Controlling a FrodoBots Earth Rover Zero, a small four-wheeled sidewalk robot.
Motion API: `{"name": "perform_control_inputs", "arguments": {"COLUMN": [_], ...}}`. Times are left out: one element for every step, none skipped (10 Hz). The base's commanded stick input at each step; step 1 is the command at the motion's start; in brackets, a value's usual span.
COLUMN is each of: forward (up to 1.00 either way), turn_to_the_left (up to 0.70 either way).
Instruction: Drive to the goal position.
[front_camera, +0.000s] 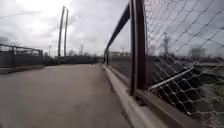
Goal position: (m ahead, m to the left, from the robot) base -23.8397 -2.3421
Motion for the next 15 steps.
{"name": "perform_control_inputs", "arguments": {"forward": [0.04,0.04,0.05,0.04,0.04,0.05,0.04,0.04,0.04,0.04,0.04,0.04,0.04,0.04,0.04], "turn_to_the_left": [0.00,0.00,0.00,0.00,0.00,0.00,0.00,0.00,0.00,0.00,0.00,0.00,0.00,0.00,0.00]}}
